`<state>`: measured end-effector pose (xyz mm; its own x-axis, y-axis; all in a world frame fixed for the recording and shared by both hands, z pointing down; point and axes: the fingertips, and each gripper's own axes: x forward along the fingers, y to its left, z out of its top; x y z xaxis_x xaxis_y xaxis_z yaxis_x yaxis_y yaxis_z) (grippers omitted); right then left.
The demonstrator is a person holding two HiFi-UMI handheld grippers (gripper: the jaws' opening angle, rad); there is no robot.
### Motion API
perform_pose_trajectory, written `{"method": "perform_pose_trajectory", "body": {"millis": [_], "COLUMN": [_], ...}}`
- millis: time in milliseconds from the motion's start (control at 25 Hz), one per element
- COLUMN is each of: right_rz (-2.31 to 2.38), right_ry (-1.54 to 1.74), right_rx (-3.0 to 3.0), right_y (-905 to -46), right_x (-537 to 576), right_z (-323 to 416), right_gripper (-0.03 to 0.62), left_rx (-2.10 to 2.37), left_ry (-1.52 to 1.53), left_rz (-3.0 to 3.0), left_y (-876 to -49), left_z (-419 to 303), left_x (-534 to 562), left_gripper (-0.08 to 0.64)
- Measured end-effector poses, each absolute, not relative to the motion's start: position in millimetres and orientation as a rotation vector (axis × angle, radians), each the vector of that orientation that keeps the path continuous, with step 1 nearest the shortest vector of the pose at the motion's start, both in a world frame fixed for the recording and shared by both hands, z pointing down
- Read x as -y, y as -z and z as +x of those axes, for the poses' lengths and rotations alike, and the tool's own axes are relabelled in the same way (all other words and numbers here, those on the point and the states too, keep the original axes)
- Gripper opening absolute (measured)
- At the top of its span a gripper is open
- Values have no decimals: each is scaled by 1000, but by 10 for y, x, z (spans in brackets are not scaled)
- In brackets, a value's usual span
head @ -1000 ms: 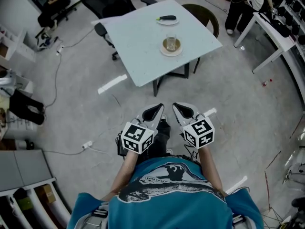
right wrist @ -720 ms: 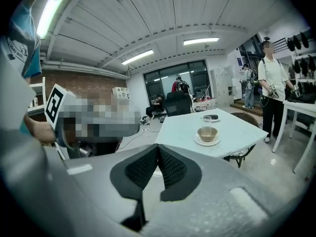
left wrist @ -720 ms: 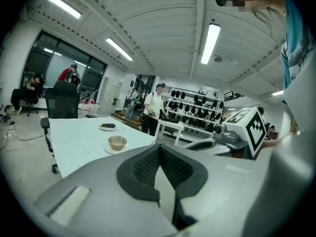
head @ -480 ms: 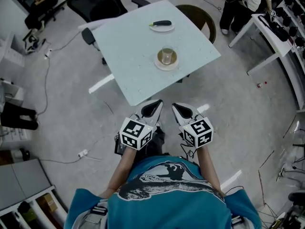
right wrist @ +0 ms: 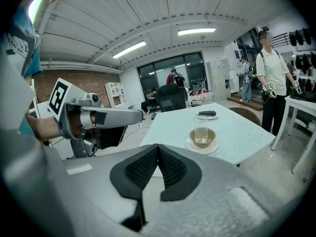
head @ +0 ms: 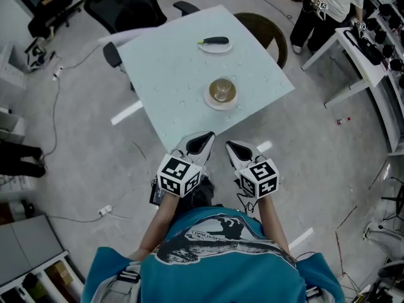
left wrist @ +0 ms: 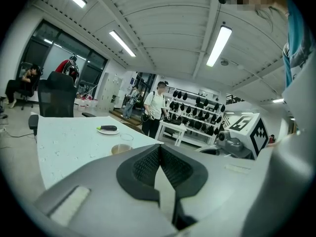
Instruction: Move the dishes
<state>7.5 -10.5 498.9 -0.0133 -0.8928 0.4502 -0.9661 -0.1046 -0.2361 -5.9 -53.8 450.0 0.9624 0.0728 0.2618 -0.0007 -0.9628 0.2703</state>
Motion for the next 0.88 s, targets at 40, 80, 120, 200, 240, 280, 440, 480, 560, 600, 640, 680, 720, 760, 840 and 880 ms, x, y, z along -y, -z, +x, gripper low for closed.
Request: {"method": "perform_pose_trajectory", "body": {"millis": [40,80,120,200,240,280,440,480,560,600,640,680,720,760,840,880], "right_rz": [2097,2096,2096,2098,2099,2100,2097,2098,2099,2101,2103,2104,2103,2099,2081,2070], "right_ry": [-766,-771,-777,-788,-790,-791,-781,-779,-772,-769,-766,-764,-763,-762,-761,-760], "right_rx": [1997,1995,1991,1983,1980,1977,1967,1962,1954,1950,1947,1944,1942,1942,1948,1955], "right_y": [-5000,-5012,-5025,-5052,-5062,-5068,-5068,-5067,-5059,-5051,-5040,-5028,-5017,-5007,-4997,-4996], "right_x": [141,176,211,281,317,353,448,459,480,490,498,507,518,531,564,585], "right_z": [94,114,135,170,182,192,224,244,296,324,353,379,402,418,430,430], "right_gripper": [3,3,3,3,3,3,3,3,3,3,3,3,3,3,3,3], "left_rx": [-53,-55,-59,-69,-72,-73,-62,-56,-39,-31,-23,-17,-10,-1,24,41], "left_ry": [-395,-396,-398,-400,-402,-403,-386,-379,-368,-364,-361,-357,-355,-352,-348,-345], "left_rz": [2840,2838,2835,2831,2830,2830,2830,2829,2826,2824,2822,2820,2819,2817,2810,2806], "left_y": [-4505,-4510,-4517,-4533,-4541,-4547,-4542,-4540,-4539,-4539,-4537,-4532,-4524,-4516,-4508,-4510], "left_z": [-31,-3,22,58,70,79,104,111,122,125,125,122,116,108,79,61], "left_x": [583,624,662,733,771,813,973,1004,1065,1091,1112,1130,1146,1163,1203,1227], "left_gripper": [12,12,12,12,12,12,12,12,12,12,12,12,12,12,12,12]}}
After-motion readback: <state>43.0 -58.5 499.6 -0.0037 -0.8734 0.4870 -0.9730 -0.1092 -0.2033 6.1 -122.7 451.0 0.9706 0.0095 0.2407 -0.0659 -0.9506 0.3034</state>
